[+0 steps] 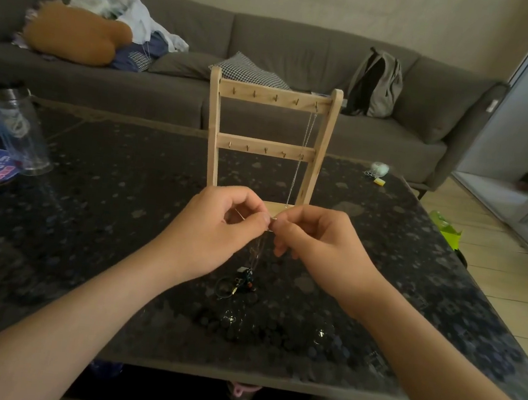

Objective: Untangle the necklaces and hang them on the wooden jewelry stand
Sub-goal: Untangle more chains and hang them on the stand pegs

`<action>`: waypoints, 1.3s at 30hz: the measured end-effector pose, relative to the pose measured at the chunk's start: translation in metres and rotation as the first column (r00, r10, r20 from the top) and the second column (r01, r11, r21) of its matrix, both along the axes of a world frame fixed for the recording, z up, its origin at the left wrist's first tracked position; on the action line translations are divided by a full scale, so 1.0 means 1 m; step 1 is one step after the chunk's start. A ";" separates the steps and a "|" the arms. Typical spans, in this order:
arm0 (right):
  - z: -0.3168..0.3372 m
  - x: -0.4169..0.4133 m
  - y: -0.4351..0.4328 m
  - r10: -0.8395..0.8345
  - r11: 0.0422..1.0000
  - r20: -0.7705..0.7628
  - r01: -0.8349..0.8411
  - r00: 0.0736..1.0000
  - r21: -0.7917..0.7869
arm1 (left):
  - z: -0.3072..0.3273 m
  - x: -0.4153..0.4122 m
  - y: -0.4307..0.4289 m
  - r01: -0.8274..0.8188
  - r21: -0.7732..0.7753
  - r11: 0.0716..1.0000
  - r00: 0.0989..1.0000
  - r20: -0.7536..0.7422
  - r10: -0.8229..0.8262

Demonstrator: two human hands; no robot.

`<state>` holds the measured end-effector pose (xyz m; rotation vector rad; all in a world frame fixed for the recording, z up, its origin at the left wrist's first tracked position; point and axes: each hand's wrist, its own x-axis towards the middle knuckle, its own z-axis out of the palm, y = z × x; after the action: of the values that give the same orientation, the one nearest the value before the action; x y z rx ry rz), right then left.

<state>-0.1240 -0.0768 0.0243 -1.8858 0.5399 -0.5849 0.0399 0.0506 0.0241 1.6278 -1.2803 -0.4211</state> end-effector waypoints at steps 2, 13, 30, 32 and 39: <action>0.001 0.000 0.000 -0.008 1.000 0.000 0.008 1.000 0.016 | 0.001 -0.001 0.001 0.029 0.046 0.999 0.998 -0.060 -0.026; 0.008 0.003 0.007 0.061 0.981 -0.029 -0.055 0.998 0.185 | 0.004 0.004 -0.001 0.120 0.101 0.988 0.841 -0.538 -0.047; 0.005 0.002 0.002 0.007 0.993 -0.016 -0.005 1.000 0.114 | -0.003 -0.001 -0.001 0.098 0.046 0.994 0.980 -0.180 -0.088; 0.006 0.003 0.004 0.007 0.991 -0.018 -0.005 1.000 0.135 | -0.004 0.000 -0.001 0.100 0.043 0.994 0.980 -0.176 -0.091; 0.006 0.003 0.006 0.006 0.990 -0.012 -0.004 1.000 0.144 | -0.004 -0.002 -0.002 0.054 -0.022 0.998 0.994 -0.091 -0.055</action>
<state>-0.1206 -0.0713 0.0304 -1.7552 0.5705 -0.5177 0.0380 0.0489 0.0206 1.5421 -1.2583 -0.5093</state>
